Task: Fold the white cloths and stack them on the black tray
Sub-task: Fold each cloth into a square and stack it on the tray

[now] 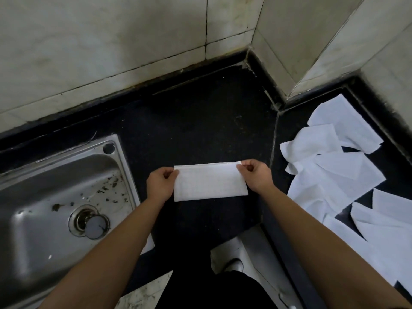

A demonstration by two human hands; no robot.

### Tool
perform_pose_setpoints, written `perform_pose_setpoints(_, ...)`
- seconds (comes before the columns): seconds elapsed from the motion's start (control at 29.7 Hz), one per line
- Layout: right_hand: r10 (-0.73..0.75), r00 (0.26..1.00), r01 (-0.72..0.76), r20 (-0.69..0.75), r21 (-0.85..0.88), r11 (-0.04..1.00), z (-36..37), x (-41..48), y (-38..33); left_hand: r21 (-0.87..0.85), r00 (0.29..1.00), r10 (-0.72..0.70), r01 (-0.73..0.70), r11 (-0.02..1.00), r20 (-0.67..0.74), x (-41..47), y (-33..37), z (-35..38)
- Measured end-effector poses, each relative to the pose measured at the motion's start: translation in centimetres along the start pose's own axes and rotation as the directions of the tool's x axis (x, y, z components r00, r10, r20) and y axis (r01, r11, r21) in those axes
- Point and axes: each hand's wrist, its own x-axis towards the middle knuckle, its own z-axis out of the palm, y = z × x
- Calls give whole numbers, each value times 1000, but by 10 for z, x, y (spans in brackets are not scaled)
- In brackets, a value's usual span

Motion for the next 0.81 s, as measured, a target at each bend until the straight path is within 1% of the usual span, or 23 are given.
perform_pose_setpoints(0.1, -1, 1000, 1, -9, -3, 1000, 3, 3, 0, 18, 1000, -18, 19, 1000, -14, 4, 0, 2)
perform_pose_setpoints(0.24, -7, 1000, 7, -18, -4, 1000, 4, 7, 1, 59, 999, -8, 11, 998, -38, 7, 3, 2)
perform_pose_setpoints(0.4, -41, 999, 38, -33, -88, 995, 10, 8, 4, 150, 998, 21, -11, 989, -66, 5, 4, 4)
perform_pose_setpoints(0.44, -88, 995, 80, -49, -148, 986, 11, 5, 6, 172, 997, 51, -40, 984, -61, 2, 4, 4)
perform_pose_setpoints(0.47, -184, 980, 160, -75, -252, 954, 11, 2, 8, 219, 993, 109, -94, 971, -56, 1, 2, 4)
perform_pose_setpoints(0.5, -320, 944, 264, -84, -388, 883, 11, -1, 10, 295, 978, 205, -182, 938, -48, -2, -1, 3)
perform_pose_setpoints(0.54, -459, 887, 370, -52, -517, 772, 11, -5, 13, 390, 942, 334, -299, 871, -23, -4, -5, 3)
perform_pose_setpoints(0.57, -576, 817, 466, 12, -602, 649, 11, -9, 15, 487, 881, 471, -425, 763, 31, -7, -9, 2)
perform_pose_setpoints(0.61, -652, 753, 542, 86, -642, 543, 12, -13, 16, 565, 808, 577, -533, 630, 120, -9, -12, 2)
perform_pose_setpoints(0.64, -691, 707, 595, 151, -655, 466, 14, -17, 18, 611, 744, 625, -614, 499, 237, -10, -15, 2)
perform_pose_setpoints(0.67, -699, 682, 630, 214, -658, 413, 18, -20, 19, 629, 694, 626, -674, 388, 357, -11, -17, 3)
perform_pose_setpoints(0.71, -679, 676, 651, 287, -664, 368, 22, -23, 20, 632, 661, 594, -713, 306, 458, -12, -18, 5)
perform_pose_setpoints(0.74, -645, 676, 662, 357, -678, 319, 26, -24, 21, 635, 642, 556, -733, 244, 527, -11, -18, 8)
perform_pose_setpoints(0.77, -604, 681, 667, 413, -690, 280, 31, -24, 22, 646, 641, 519, -735, 206, 565, -8, -17, 10)
perform_pose_setpoints(0.81, -564, 695, 667, 446, -693, 274, 36, -22, 22, 661, 657, 479, -725, 192, 582, -6, -18, 12)
